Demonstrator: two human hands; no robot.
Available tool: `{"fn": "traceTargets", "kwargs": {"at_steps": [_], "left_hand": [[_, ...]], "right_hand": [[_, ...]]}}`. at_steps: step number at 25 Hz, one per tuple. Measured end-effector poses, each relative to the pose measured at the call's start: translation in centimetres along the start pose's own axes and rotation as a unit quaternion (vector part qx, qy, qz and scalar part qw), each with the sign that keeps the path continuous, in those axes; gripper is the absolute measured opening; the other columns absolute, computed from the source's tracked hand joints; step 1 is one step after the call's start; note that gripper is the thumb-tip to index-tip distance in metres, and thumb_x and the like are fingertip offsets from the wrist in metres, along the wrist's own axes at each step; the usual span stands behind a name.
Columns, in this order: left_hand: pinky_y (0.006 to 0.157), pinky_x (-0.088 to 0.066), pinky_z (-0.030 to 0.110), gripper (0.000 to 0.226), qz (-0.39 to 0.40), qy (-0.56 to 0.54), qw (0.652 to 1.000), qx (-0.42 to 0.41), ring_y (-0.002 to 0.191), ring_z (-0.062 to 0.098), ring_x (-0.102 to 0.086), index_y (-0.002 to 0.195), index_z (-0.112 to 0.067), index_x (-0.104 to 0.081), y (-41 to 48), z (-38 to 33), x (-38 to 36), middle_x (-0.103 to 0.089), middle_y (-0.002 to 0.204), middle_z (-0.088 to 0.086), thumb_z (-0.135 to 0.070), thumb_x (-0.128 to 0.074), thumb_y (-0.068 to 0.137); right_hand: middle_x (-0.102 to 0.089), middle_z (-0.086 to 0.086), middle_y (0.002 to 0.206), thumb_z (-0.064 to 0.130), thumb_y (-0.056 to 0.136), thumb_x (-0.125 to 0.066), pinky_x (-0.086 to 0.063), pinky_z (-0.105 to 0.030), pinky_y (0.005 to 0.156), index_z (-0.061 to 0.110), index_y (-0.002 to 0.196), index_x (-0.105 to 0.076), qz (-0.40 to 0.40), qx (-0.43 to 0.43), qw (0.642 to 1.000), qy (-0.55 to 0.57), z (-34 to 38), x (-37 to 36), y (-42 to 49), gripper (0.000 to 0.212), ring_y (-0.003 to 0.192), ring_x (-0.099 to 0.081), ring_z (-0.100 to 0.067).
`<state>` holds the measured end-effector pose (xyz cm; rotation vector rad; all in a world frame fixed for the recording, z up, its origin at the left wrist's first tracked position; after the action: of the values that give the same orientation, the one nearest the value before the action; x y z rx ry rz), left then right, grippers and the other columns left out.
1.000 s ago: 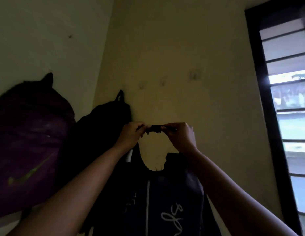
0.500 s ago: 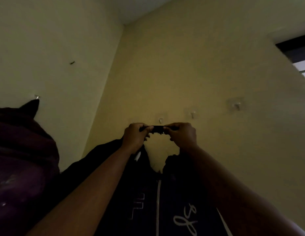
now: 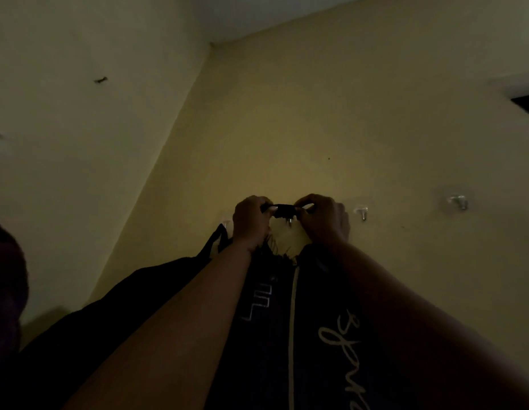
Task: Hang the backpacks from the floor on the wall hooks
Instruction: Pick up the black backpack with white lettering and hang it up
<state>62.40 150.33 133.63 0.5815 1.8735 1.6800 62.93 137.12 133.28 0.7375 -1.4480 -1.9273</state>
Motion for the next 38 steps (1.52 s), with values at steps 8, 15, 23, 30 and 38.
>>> {"fn": "traceTargets", "kwargs": {"at_steps": [8, 15, 23, 30, 38], "left_hand": [[0.079, -0.052, 0.028, 0.022, -0.008, -0.049, 0.997, 0.054, 0.092, 0.028, -0.068, 0.089, 0.001, -0.074, -2.8, 1.2, 0.0, -0.074, 0.097, 0.020, -0.014, -0.075, 0.073], [0.081, -0.047, 0.022, 0.029, 0.056, -0.014, 0.997, 0.044, 0.101, 0.026, -0.066, 0.104, 0.000, -0.071, -4.5, 0.0, 1.5, -0.071, 0.109, 0.018, -0.018, -0.069, 0.080], [0.086, -0.041, 0.024, 0.038, 0.163, -0.124, 0.962, 0.183, 0.115, 0.022, -0.055, 0.122, -0.011, -0.060, -8.5, -5.2, 7.0, -0.059, 0.130, 0.008, -0.032, -0.049, 0.093], [0.091, -0.034, 0.026, 0.043, 0.157, -0.177, 0.926, 0.294, 0.129, 0.023, -0.044, 0.131, -0.019, -0.050, -19.0, -15.0, 12.1, -0.047, 0.142, 0.003, -0.039, -0.043, 0.094], [0.106, -0.027, 0.031, 0.053, 0.180, -0.224, 0.844, 0.452, 0.138, 0.021, -0.035, 0.140, -0.015, -0.039, -33.1, -28.2, 18.8, -0.039, 0.149, 0.005, -0.042, -0.039, 0.095]], "right_hand": [[-0.074, -0.009, 0.100, 0.033, 0.078, -0.067, -0.049, -0.029, 0.072, 0.022, 0.092, -0.076, 0.022, 0.039, 0.998, -0.041, -1.2, -0.1, -1.7, 0.019, 0.093, -0.067, -0.027], [-0.075, -0.014, 0.095, 0.027, 0.090, -0.056, -0.047, -0.030, 0.072, 0.013, 0.092, -0.076, 0.036, 0.051, 0.996, -0.057, 0.1, 1.0, -4.6, 0.024, 0.091, -0.068, -0.029], [-0.066, -0.011, 0.121, 0.030, 0.098, -0.041, -0.049, -0.033, 0.088, 0.014, 0.127, -0.058, 0.165, -0.045, 0.985, 0.036, 2.6, 7.4, -10.0, 0.037, 0.107, -0.062, -0.027], [-0.062, -0.006, 0.126, 0.044, 0.093, -0.043, -0.047, -0.037, 0.101, 0.019, 0.126, -0.056, 0.203, -0.222, 0.927, 0.222, 3.8, 17.6, -19.1, 0.044, 0.115, -0.058, -0.023], [-0.059, 0.001, 0.116, 0.051, 0.094, -0.039, -0.039, -0.027, 0.090, 0.018, 0.130, -0.052, 0.289, -0.333, 0.856, 0.270, 6.2, 33.0, -31.6, 0.051, 0.104, -0.051, -0.012]]}}
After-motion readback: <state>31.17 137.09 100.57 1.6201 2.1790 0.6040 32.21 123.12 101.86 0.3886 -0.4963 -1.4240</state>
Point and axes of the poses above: each hand's wrist, its own y-axis towards the middle knuckle, its own x-axis out of the back of the hand, z = x × y, the point moved 1 cm from there along y, towards the middle knuckle
